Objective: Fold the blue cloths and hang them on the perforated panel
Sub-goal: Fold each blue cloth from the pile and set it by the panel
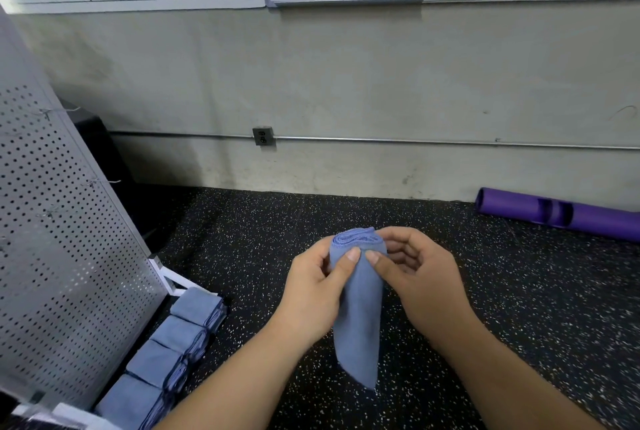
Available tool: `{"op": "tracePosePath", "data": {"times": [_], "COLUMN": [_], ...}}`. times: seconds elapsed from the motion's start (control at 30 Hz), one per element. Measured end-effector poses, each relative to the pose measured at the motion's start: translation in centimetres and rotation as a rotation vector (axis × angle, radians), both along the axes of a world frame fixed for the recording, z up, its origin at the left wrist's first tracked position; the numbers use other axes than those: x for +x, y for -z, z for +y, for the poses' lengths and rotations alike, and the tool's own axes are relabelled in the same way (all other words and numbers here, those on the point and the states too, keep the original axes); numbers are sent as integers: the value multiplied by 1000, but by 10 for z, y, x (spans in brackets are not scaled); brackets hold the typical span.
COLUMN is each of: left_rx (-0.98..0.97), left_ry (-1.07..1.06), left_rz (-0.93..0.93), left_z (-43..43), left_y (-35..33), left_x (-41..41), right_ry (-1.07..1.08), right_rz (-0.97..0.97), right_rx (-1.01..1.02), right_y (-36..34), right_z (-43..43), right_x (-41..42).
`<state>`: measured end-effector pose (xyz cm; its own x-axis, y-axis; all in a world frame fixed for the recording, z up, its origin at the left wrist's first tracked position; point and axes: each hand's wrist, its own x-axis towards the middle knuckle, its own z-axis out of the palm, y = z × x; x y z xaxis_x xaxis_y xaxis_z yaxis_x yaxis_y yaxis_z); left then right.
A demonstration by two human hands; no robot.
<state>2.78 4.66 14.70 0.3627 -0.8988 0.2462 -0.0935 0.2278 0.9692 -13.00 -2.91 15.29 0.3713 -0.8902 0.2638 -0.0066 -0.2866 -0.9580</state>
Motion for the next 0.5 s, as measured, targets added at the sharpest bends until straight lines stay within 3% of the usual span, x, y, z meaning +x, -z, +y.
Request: {"op": "tracePosePath", "data": {"times": [0.3,0.5], "left_rx": [29,34], "left_ry": [96,140], "left_rz": [111,173], "left_z": [0,2], "left_y": [-1,-2], "left_x": [1,0], "right_ry": [-18,118], "right_rz": [19,26], "right_rx": [-21,-39], "right_y": [-1,4], "right_z": [5,2], "right_x": [5,5]}}
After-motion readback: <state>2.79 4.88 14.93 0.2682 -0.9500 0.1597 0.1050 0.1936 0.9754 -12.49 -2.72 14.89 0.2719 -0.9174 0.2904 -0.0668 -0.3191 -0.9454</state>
